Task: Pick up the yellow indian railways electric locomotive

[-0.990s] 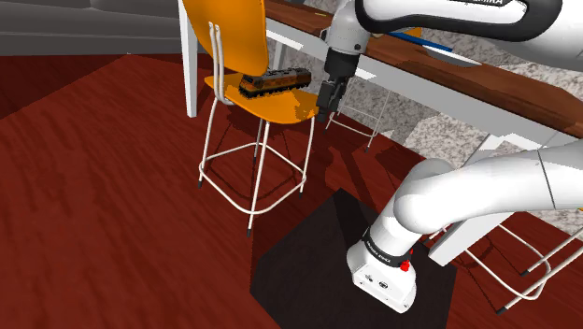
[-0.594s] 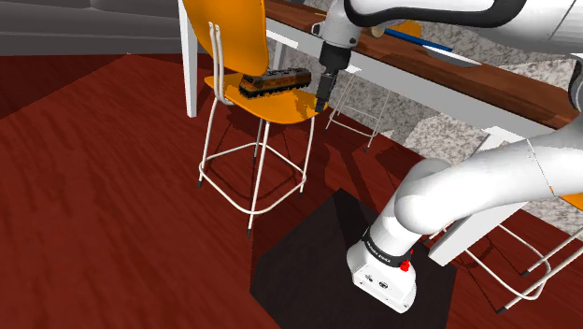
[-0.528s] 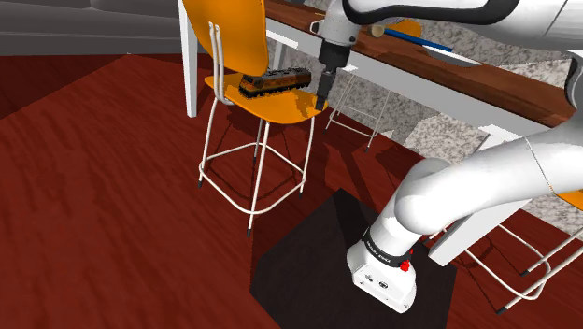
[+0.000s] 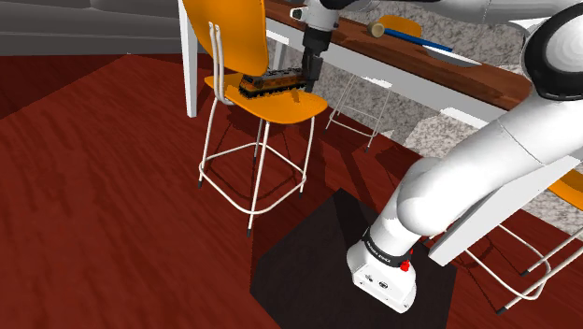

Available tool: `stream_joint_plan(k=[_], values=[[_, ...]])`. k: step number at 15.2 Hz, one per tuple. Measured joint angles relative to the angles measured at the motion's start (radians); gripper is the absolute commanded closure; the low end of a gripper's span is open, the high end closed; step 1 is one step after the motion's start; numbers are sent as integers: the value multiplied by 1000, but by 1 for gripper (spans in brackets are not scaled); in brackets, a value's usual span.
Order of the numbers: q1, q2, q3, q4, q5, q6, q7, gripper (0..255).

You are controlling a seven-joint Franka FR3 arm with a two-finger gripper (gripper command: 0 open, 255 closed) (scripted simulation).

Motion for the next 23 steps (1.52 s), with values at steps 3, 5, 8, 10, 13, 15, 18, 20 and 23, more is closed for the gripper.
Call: stream_joint_plan(k=[3, 5, 8, 10, 13, 15, 18, 20, 23], values=[[21, 116, -35, 121, 16, 7, -163, 0], [32, 202, -52, 227, 35, -7, -271, 0], [44, 322, -60, 365, 70, -17, -418, 0], [44, 358, -61, 404, 81, -18, -476, 0], [42, 365, -62, 375, 83, 20, -495, 0], [43, 362, -62, 347, 82, 45, -496, 0], [42, 367, -62, 323, 84, 73, -497, 255], [43, 367, -62, 320, 84, 77, -497, 255], [43, 367, -62, 319, 84, 78, -497, 255]])
